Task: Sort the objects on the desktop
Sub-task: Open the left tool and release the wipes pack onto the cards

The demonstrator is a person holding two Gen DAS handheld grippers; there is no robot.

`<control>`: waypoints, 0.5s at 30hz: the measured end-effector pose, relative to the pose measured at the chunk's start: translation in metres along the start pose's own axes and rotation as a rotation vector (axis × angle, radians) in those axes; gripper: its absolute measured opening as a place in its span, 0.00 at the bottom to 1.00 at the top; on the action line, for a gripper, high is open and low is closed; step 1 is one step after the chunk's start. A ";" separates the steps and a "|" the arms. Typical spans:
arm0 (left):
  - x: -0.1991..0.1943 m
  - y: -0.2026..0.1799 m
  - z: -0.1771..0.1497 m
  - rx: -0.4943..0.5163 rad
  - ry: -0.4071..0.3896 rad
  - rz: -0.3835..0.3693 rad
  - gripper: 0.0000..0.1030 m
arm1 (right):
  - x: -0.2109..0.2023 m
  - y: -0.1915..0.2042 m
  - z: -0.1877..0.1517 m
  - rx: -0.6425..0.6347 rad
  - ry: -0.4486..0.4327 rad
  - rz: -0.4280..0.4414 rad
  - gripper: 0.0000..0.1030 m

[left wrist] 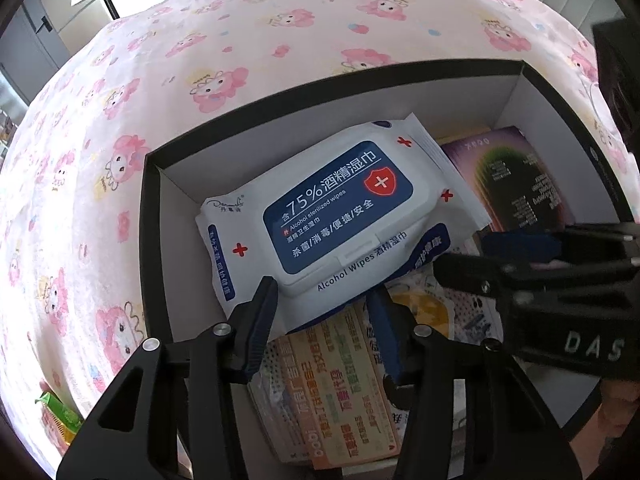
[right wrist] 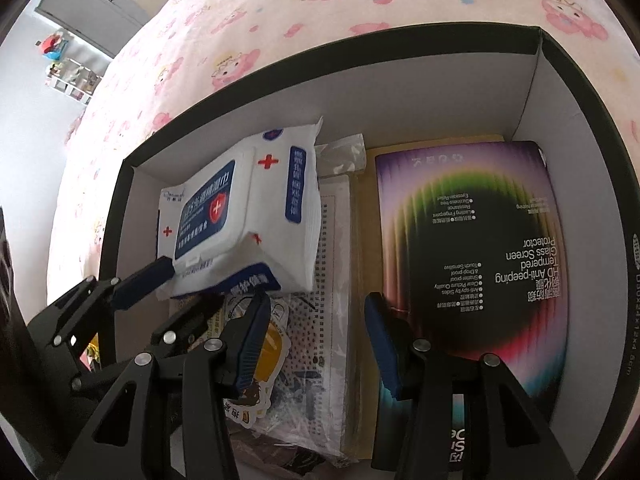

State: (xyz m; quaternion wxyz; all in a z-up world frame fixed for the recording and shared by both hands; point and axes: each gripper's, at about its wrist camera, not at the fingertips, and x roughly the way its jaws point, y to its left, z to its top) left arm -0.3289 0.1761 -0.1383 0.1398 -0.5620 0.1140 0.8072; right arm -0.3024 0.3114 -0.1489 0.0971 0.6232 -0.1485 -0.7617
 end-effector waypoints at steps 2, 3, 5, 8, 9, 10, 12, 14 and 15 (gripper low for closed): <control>0.000 0.001 0.002 -0.007 0.000 -0.005 0.46 | -0.001 0.000 0.000 -0.004 -0.004 -0.006 0.44; 0.000 0.002 0.002 -0.010 0.000 -0.008 0.46 | -0.002 0.000 -0.001 -0.005 -0.008 -0.010 0.44; -0.008 0.002 -0.001 -0.011 -0.017 -0.028 0.46 | -0.006 0.000 -0.002 -0.011 -0.025 -0.020 0.44; -0.018 0.006 -0.005 -0.037 -0.027 -0.094 0.46 | -0.015 0.003 -0.003 -0.025 -0.062 -0.025 0.44; -0.019 0.008 -0.006 -0.042 -0.021 -0.102 0.46 | -0.017 0.003 -0.003 -0.029 -0.076 -0.023 0.44; -0.018 0.008 -0.005 -0.039 -0.013 -0.096 0.44 | -0.019 0.004 -0.002 -0.032 -0.088 -0.022 0.44; -0.016 0.009 -0.005 -0.026 0.001 -0.073 0.40 | -0.017 0.002 -0.002 -0.029 -0.089 -0.026 0.44; -0.013 0.009 -0.006 -0.015 0.009 -0.051 0.38 | -0.013 0.000 -0.002 -0.020 -0.076 -0.024 0.44; -0.012 0.010 -0.007 -0.012 0.013 -0.043 0.38 | -0.012 0.001 -0.001 -0.014 -0.070 -0.024 0.44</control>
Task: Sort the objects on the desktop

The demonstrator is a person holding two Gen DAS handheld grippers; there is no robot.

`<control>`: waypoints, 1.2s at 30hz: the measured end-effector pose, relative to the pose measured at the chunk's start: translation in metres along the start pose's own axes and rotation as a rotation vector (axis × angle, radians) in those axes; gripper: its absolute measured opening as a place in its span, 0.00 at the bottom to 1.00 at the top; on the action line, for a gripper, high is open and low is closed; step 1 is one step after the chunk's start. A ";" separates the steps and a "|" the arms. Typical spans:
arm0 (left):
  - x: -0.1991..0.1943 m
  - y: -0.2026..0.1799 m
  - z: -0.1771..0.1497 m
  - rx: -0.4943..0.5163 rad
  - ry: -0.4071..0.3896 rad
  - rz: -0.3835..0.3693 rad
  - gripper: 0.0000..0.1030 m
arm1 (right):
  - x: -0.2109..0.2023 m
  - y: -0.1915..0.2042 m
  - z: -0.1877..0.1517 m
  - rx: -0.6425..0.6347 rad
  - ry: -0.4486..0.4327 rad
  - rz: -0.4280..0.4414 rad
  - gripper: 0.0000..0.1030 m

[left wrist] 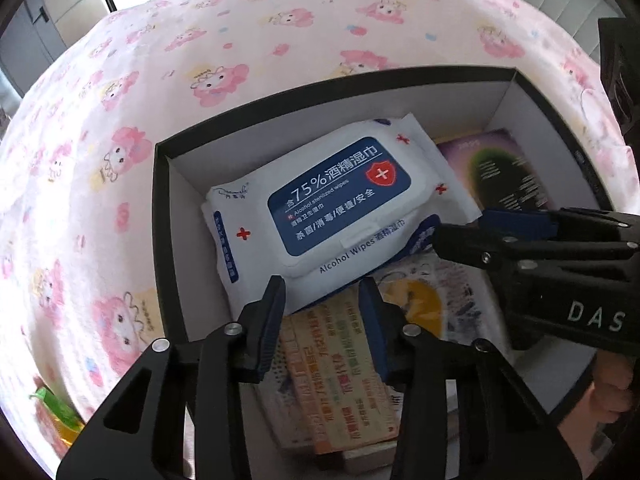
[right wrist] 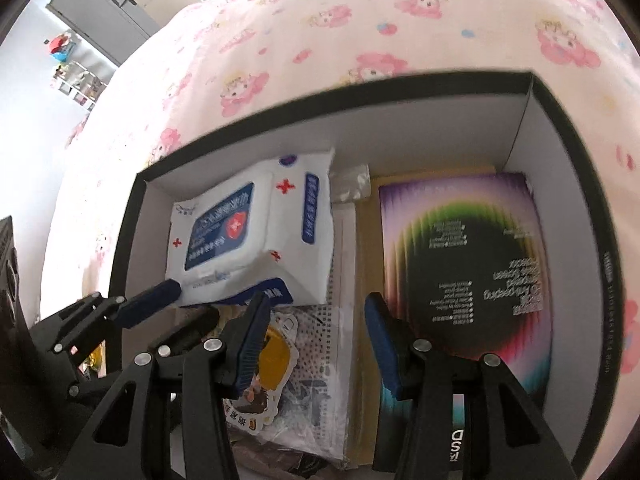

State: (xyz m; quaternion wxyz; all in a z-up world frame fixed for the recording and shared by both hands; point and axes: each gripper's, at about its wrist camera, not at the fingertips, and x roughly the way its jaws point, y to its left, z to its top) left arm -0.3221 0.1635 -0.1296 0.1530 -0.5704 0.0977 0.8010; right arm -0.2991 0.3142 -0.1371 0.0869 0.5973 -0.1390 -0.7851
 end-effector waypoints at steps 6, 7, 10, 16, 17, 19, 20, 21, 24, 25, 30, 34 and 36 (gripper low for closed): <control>0.002 0.016 0.004 -0.045 -0.021 -0.005 0.39 | -0.003 0.001 0.003 0.011 -0.004 -0.004 0.44; 0.000 0.016 0.003 -0.046 -0.033 -0.013 0.39 | -0.005 0.002 0.003 0.008 -0.007 -0.006 0.44; -0.007 0.016 -0.002 -0.050 -0.062 -0.029 0.39 | -0.011 0.004 0.001 -0.006 -0.028 -0.023 0.44; -0.030 0.031 0.001 -0.162 -0.175 -0.114 0.51 | -0.035 0.015 0.002 -0.022 -0.086 -0.034 0.44; -0.037 0.035 0.001 -0.188 -0.203 -0.119 0.51 | -0.043 0.018 0.003 -0.020 -0.104 -0.038 0.44; -0.051 0.043 0.002 -0.227 -0.254 -0.126 0.51 | -0.057 0.025 0.003 -0.021 -0.139 -0.046 0.44; -0.059 0.047 0.003 -0.245 -0.284 -0.127 0.52 | -0.063 0.027 0.003 -0.023 -0.156 -0.049 0.44; -0.067 0.050 0.003 -0.260 -0.309 -0.125 0.55 | -0.069 0.029 0.003 -0.026 -0.173 -0.051 0.45; -0.091 0.059 0.001 -0.299 -0.371 -0.110 0.67 | -0.076 0.059 -0.008 -0.049 -0.203 -0.040 0.46; -0.101 0.061 -0.002 -0.306 -0.395 -0.102 0.70 | -0.083 0.065 -0.018 -0.067 -0.212 -0.034 0.46; -0.140 0.067 -0.015 -0.281 -0.469 -0.020 0.79 | -0.130 0.096 -0.031 -0.131 -0.357 -0.065 0.73; -0.169 0.069 -0.034 -0.281 -0.491 0.000 0.92 | -0.132 0.115 -0.037 -0.153 -0.389 -0.084 0.73; -0.183 0.069 -0.044 -0.282 -0.505 0.010 0.93 | -0.141 0.125 -0.046 -0.155 -0.392 -0.091 0.73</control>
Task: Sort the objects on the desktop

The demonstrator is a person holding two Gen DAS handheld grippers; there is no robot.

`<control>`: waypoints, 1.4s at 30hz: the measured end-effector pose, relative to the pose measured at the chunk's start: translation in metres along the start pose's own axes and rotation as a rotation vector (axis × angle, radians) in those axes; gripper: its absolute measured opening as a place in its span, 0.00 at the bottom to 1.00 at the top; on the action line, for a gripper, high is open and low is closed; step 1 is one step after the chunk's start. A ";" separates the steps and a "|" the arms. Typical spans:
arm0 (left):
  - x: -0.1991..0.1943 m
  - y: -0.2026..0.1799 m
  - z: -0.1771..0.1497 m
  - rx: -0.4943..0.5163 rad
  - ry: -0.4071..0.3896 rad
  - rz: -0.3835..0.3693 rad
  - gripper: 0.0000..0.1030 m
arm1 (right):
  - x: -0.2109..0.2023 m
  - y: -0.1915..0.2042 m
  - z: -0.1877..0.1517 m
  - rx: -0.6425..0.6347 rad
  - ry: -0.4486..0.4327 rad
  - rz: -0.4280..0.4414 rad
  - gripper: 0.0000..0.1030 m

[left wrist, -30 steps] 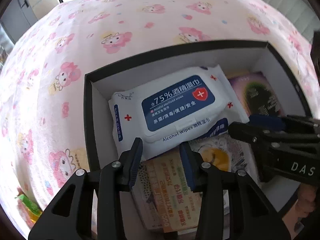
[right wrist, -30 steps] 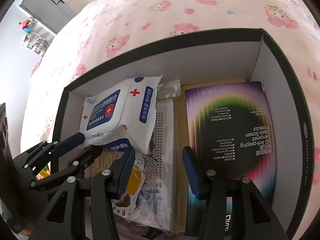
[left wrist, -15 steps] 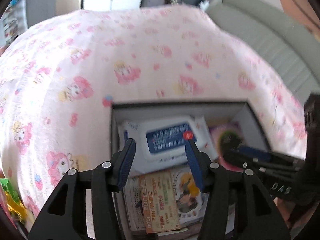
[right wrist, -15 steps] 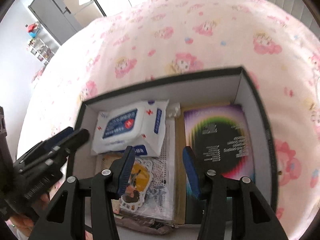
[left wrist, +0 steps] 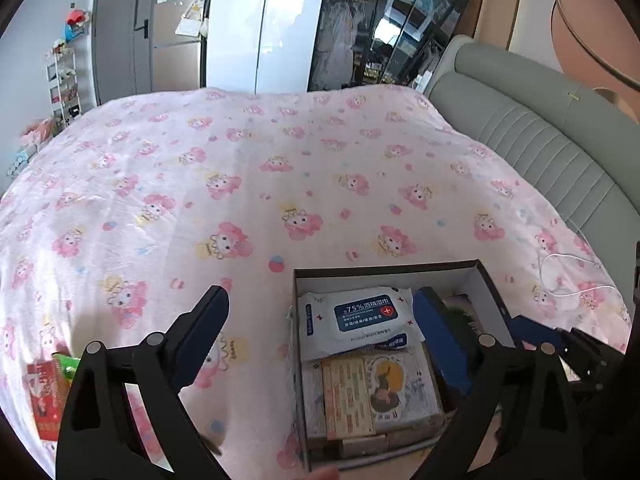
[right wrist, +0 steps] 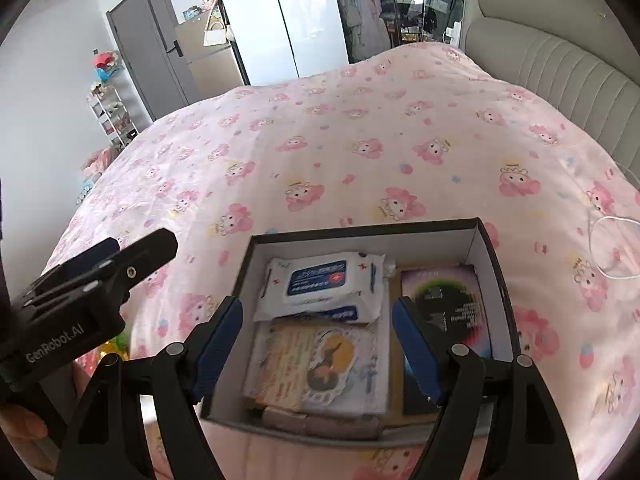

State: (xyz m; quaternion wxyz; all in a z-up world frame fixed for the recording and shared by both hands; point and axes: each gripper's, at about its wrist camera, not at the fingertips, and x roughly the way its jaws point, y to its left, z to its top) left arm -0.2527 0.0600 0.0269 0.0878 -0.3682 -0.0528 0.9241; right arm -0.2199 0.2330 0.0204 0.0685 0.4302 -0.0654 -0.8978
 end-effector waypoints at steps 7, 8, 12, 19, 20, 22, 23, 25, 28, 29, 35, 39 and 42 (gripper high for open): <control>-0.057 0.002 -0.011 0.010 -0.037 0.006 0.98 | -0.040 0.018 -0.010 0.000 -0.027 -0.039 0.74; -0.064 0.001 -0.013 0.014 -0.041 0.006 0.98 | -0.048 0.019 -0.013 0.001 -0.036 -0.048 0.75; -0.098 -0.002 -0.025 0.050 -0.069 0.021 0.99 | -0.077 0.021 -0.025 -0.004 -0.077 -0.074 0.79; -0.155 -0.004 -0.052 0.072 -0.117 0.045 0.99 | -0.118 0.030 -0.056 0.002 -0.109 -0.061 0.79; -0.165 -0.004 -0.057 0.079 -0.135 0.053 0.99 | -0.123 0.032 -0.062 -0.003 -0.112 -0.054 0.79; -0.181 -0.006 -0.066 0.093 -0.158 0.078 0.99 | -0.133 0.038 -0.073 -0.013 -0.120 -0.040 0.79; -0.189 -0.006 -0.072 0.099 -0.166 0.087 0.99 | -0.139 0.041 -0.080 -0.019 -0.126 -0.035 0.79; -0.199 -0.005 -0.082 0.102 -0.165 0.080 0.99 | -0.147 0.044 -0.088 -0.023 -0.135 -0.035 0.79; -0.208 -0.003 -0.095 0.100 -0.152 0.068 0.99 | -0.156 0.049 -0.101 -0.026 -0.147 -0.040 0.79; -0.211 -0.002 -0.099 0.101 -0.148 0.069 0.99 | -0.158 0.050 -0.107 -0.027 -0.150 -0.045 0.79; -0.211 0.001 -0.128 0.113 -0.103 0.070 0.99 | -0.160 0.051 -0.129 -0.013 -0.141 -0.048 0.79; -0.207 0.006 -0.141 0.085 -0.078 0.055 0.99 | -0.159 0.051 -0.136 -0.012 -0.140 -0.069 0.79; -0.204 0.008 -0.146 0.074 -0.070 0.046 0.99 | -0.156 0.053 -0.140 -0.012 -0.130 -0.075 0.79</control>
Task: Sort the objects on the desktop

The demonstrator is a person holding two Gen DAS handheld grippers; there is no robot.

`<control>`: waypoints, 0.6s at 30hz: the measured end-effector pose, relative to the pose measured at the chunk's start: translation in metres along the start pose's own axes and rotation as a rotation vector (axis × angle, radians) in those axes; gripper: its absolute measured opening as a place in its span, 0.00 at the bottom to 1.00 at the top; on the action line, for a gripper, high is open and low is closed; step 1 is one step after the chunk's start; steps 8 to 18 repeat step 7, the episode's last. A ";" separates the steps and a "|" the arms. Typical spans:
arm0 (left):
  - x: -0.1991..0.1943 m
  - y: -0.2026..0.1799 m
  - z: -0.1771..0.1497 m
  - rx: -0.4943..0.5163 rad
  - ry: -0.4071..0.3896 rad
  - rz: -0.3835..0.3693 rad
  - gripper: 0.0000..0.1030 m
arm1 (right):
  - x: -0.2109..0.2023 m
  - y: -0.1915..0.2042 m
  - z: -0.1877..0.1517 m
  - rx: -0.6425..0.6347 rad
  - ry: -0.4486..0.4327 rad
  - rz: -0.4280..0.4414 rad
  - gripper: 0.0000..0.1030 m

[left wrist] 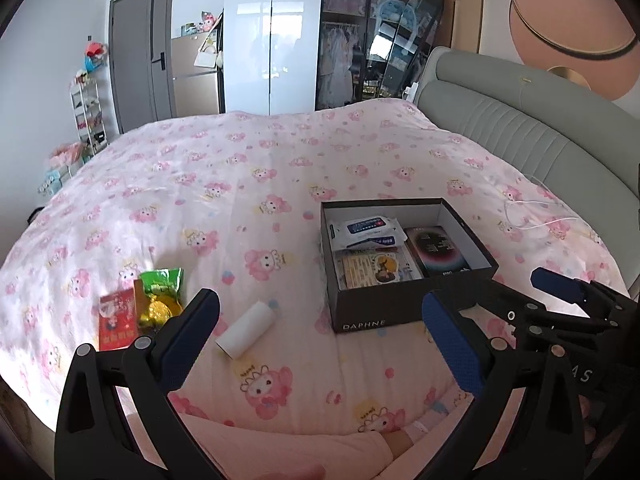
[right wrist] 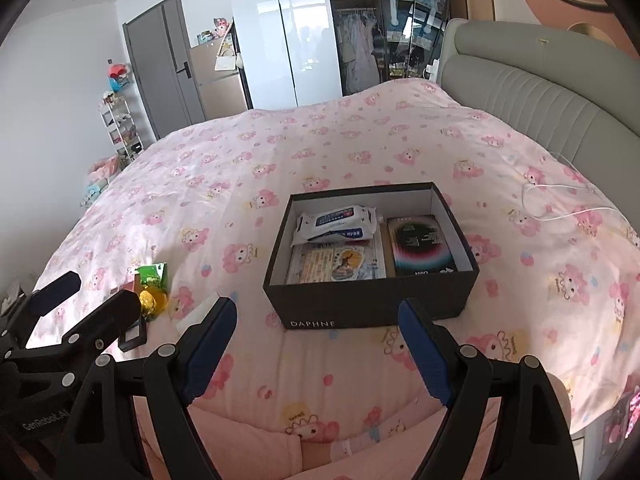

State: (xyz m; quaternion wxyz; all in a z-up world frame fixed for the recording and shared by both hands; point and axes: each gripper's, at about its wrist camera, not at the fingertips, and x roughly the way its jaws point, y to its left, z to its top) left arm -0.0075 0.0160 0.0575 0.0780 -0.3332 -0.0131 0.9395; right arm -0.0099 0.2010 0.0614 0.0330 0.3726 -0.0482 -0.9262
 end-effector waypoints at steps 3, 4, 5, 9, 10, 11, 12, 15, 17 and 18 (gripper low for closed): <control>0.002 0.001 -0.003 -0.002 0.006 -0.002 0.99 | 0.003 0.001 -0.003 -0.006 0.009 -0.006 0.79; 0.003 0.002 -0.004 -0.003 0.010 -0.005 0.99 | 0.003 0.002 -0.004 -0.005 0.014 -0.005 0.79; 0.004 0.003 -0.004 -0.005 0.014 -0.007 0.99 | 0.004 0.002 -0.005 -0.004 0.018 -0.002 0.79; 0.006 0.004 -0.005 -0.009 0.019 -0.010 0.99 | 0.006 0.002 -0.006 -0.006 0.025 0.000 0.79; 0.006 0.004 -0.005 -0.009 0.019 -0.010 0.99 | 0.006 0.002 -0.006 -0.006 0.025 0.000 0.79; 0.006 0.004 -0.005 -0.009 0.019 -0.010 0.99 | 0.006 0.002 -0.006 -0.006 0.025 0.000 0.79; 0.006 0.004 -0.005 -0.009 0.019 -0.010 0.99 | 0.006 0.002 -0.006 -0.006 0.025 0.000 0.79; 0.006 0.004 -0.005 -0.009 0.019 -0.010 0.99 | 0.006 0.002 -0.006 -0.006 0.025 0.000 0.79; 0.006 0.004 -0.005 -0.009 0.019 -0.010 0.99 | 0.006 0.002 -0.006 -0.006 0.025 0.000 0.79; 0.006 0.004 -0.005 -0.009 0.019 -0.010 0.99 | 0.006 0.002 -0.006 -0.006 0.025 0.000 0.79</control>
